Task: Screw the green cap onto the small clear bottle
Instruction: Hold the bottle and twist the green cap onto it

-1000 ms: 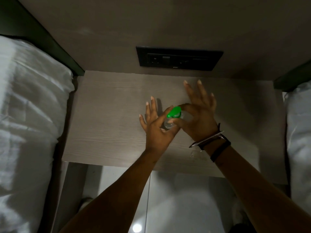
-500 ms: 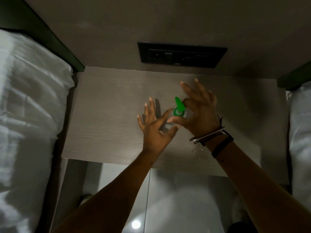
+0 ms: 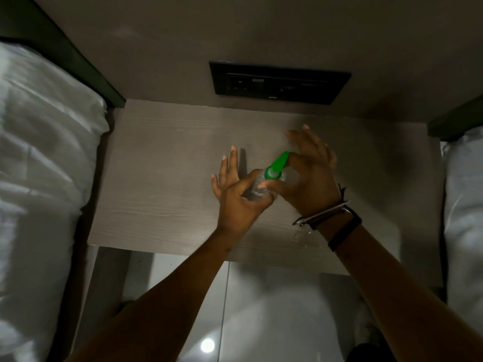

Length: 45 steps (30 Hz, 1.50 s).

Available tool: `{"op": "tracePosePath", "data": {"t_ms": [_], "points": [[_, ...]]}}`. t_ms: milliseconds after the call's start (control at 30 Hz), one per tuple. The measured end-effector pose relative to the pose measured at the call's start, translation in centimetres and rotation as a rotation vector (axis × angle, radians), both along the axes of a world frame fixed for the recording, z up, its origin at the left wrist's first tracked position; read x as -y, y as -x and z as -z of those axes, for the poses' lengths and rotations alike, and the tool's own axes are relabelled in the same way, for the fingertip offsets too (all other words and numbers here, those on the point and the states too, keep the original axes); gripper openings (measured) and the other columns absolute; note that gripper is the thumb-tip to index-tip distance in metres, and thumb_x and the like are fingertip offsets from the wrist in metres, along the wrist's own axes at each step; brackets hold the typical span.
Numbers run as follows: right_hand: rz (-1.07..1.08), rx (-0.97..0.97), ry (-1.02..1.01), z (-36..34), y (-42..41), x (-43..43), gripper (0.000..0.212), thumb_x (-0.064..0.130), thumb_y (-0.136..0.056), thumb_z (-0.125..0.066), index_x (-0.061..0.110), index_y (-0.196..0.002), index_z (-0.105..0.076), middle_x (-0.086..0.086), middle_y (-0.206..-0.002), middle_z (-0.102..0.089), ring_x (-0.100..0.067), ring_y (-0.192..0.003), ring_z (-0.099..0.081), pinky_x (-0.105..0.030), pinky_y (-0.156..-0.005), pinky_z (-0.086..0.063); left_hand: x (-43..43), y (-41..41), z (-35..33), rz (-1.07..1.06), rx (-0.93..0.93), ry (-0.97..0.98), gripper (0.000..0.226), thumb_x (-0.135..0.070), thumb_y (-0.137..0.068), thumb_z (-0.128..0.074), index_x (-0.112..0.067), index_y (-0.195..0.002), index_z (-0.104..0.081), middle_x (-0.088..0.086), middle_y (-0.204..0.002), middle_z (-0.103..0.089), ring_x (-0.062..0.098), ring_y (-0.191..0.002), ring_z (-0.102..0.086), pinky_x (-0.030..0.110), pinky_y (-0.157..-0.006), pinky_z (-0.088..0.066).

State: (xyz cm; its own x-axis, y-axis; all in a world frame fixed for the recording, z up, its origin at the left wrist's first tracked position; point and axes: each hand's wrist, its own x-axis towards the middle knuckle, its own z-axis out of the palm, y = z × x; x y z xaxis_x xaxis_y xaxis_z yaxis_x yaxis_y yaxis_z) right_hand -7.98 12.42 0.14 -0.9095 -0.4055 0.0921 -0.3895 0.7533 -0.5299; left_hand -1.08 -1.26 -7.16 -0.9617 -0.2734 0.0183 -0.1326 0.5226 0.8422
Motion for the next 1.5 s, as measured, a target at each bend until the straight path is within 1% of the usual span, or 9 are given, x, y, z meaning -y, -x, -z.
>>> {"op": "tracePosePath", "data": {"t_ms": [133,300,400,500,633,1000,1233,1400,1500], "points": [[-0.025,0.143,0.023,0.2,-0.2,0.6,0.076,0.057,-0.056,-0.077,0.018,-0.118,-0.054,-0.013,-0.153,-0.026,-0.032,-0.143,-0.015,-0.061,-0.113,-0.015,0.1,-0.2,0.1,0.009,-0.021,-0.006,0.043,-0.052,-0.069,-0.069,-0.033,-0.108,-0.067,-0.003,-0.16,-0.012,0.024,-0.151,-0.004,0.051,-0.118,0.004],[0.016,0.093,0.134,0.3,-0.7,0.2,0.038,0.039,-0.066,-0.077,0.014,-0.092,-0.065,-0.005,-0.141,-0.048,-0.028,-0.139,-0.027,-0.058,-0.109,-0.023,0.2,0.1,0.3,0.042,0.013,-0.009,0.043,-0.038,-0.069,-0.082,-0.029,-0.109,-0.069,-0.006,-0.16,-0.01,0.02,-0.151,-0.001,0.05,-0.118,0.005],[0.131,0.001,-0.032,0.4,-0.8,1.0,0.066,0.058,-0.054,-0.08,0.013,-0.096,-0.056,-0.009,-0.134,-0.051,-0.029,-0.13,-0.039,-0.057,-0.103,-0.033,0.4,0.1,0.4,0.052,0.026,0.016,0.04,-0.036,-0.071,-0.082,-0.026,-0.108,-0.071,-0.007,-0.159,-0.009,0.021,-0.151,-0.002,0.052,-0.119,0.003],[0.068,0.181,0.023,0.8,-0.8,0.6,0.084,0.065,-0.056,-0.072,0.022,-0.123,-0.045,-0.012,-0.153,-0.025,-0.031,-0.14,-0.023,-0.062,-0.109,-0.026,0.7,0.2,0.2,0.071,0.03,0.005,0.043,-0.04,-0.073,-0.078,-0.033,-0.114,-0.066,-0.008,-0.159,-0.008,0.021,-0.151,-0.002,0.053,-0.119,0.002],[-0.056,0.149,0.128,1.3,-0.9,-0.7,0.039,0.02,-0.07,-0.073,0.019,-0.108,-0.063,-0.007,-0.153,-0.029,-0.032,-0.143,-0.015,-0.067,-0.108,-0.019,0.7,0.3,-0.1,0.077,0.044,-0.004,0.048,-0.038,-0.071,-0.082,-0.032,-0.116,-0.065,-0.009,-0.16,-0.009,0.017,-0.15,-0.001,0.051,-0.118,0.004],[0.217,0.08,0.136,1.4,-2.5,1.0,0.021,0.027,-0.062,-0.075,0.028,-0.082,-0.068,0.011,-0.135,-0.051,-0.02,-0.141,-0.02,-0.061,-0.107,-0.02,1.7,1.4,-1.0,0.171,0.168,0.003,0.054,-0.031,-0.074,-0.082,-0.026,-0.124,-0.063,0.0,-0.164,-0.01,0.021,-0.151,0.003,0.044,-0.116,0.008],[0.209,0.103,0.058,-0.5,-2.5,0.1,0.079,0.059,-0.061,-0.073,0.025,-0.128,-0.047,-0.015,-0.152,-0.028,-0.033,-0.14,-0.022,-0.065,-0.11,-0.018,4.5,4.0,-1.5,0.422,0.36,-0.077,0.069,-0.02,-0.072,-0.083,-0.025,-0.134,-0.053,0.004,-0.164,-0.009,0.027,-0.151,0.003,0.059,-0.12,-0.004],[0.141,-0.064,0.011,-2.3,-1.9,0.1,0.022,0.042,-0.07,-0.075,0.024,-0.082,-0.07,-0.008,-0.146,-0.042,-0.031,-0.14,-0.023,-0.069,-0.106,-0.017,4.6,4.1,-0.8,0.446,0.333,-0.072,0.068,-0.026,-0.068,-0.086,-0.033,-0.128,-0.056,0.002,-0.163,-0.012,0.023,-0.151,0.003,0.059,-0.12,0.0],[0.155,-0.127,-0.076,-2.6,-2.1,0.6,0.025,0.041,-0.071,-0.075,0.017,-0.065,-0.068,-0.009,-0.14,-0.05,-0.033,-0.137,-0.032,-0.067,-0.103,-0.024,4.3,3.8,-0.8,0.414,0.313,-0.056,0.065,-0.027,-0.067,-0.086,-0.04,-0.122,-0.054,0.001,-0.163,-0.013,0.024,-0.15,0.001,0.059,-0.12,-0.002]]}}
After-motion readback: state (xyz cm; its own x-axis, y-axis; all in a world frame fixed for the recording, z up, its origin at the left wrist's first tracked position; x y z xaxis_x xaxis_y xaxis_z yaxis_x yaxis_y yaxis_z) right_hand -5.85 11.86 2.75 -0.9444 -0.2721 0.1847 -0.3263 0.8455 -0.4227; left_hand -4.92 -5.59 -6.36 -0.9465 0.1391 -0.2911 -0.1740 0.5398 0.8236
